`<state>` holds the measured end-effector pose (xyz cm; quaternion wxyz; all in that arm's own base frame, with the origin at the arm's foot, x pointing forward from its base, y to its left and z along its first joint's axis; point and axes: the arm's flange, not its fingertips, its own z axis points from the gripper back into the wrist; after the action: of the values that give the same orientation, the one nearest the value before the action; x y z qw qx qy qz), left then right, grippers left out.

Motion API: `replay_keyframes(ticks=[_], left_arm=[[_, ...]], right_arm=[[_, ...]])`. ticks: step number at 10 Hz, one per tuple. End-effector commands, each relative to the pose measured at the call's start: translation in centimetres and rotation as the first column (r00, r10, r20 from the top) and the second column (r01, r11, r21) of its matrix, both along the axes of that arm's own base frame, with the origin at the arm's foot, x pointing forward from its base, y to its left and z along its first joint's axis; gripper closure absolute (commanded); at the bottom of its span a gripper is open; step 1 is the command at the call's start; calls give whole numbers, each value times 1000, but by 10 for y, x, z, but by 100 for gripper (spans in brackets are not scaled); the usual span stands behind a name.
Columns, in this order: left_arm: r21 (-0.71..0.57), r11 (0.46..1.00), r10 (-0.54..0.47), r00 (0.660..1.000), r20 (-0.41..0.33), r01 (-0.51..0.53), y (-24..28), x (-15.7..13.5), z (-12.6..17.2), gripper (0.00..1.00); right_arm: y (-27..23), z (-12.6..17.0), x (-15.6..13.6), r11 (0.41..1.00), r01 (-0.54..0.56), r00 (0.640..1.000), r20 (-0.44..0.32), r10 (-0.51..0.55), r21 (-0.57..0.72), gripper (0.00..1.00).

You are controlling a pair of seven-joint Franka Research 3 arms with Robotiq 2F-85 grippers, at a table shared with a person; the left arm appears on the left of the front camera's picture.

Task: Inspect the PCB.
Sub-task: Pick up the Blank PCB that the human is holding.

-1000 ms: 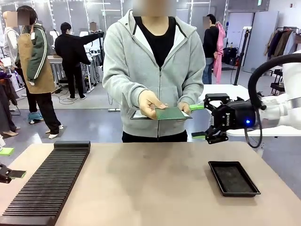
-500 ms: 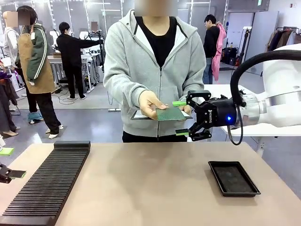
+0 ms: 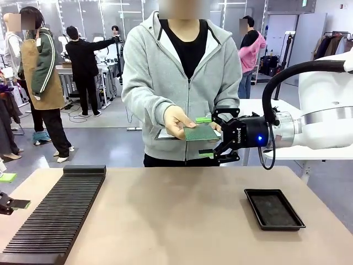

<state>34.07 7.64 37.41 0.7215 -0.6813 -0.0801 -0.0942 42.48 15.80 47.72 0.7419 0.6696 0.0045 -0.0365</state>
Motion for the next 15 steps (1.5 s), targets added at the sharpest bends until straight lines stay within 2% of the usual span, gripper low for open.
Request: replay_keyframes(ticks=[1, 3, 4, 5, 6, 13, 14, 15], left_arm=[[-1, 1000, 2, 1000, -4, -2, -1, 1, 0, 0], [-1, 1000, 2, 1000, -4, -2, -1, 1, 0, 0], [-1, 1000, 2, 1000, -4, -2, -1, 1, 0, 0], [-1, 1000, 2, 1000, -4, -2, -1, 1, 0, 0], [-1, 1000, 2, 1000, -4, -2, -1, 1, 0, 0], [-1, 1000, 2, 1000, -4, -2, -1, 1, 0, 0], [-1, 1000, 2, 1000, -4, -2, -1, 1, 0, 0], [-1, 1000, 2, 1000, -4, -2, -1, 1, 0, 0]], right_arm=[[7, -1, 6, 999, 1, 1000, 13, -1, 41, 14], [6, -2, 6, 999, -1, 1000, 21, 0, 46, 34], [6, -2, 6, 999, 10, 1000, 24, -11, 50, 84], [6, -2, 6, 998, 13, 1000, 25, -14, 59, 94], [6, -2, 6, 998, 12, 1000, 22, -14, 64, 100], [8, -5, 7, 997, 16, 1000, 23, -17, 71, 100], [9, -6, 6, 998, 9, 1000, 25, -11, 56, 100], [5, -8, 9, 999, 54, 997, 48, -54, 1, 100]])
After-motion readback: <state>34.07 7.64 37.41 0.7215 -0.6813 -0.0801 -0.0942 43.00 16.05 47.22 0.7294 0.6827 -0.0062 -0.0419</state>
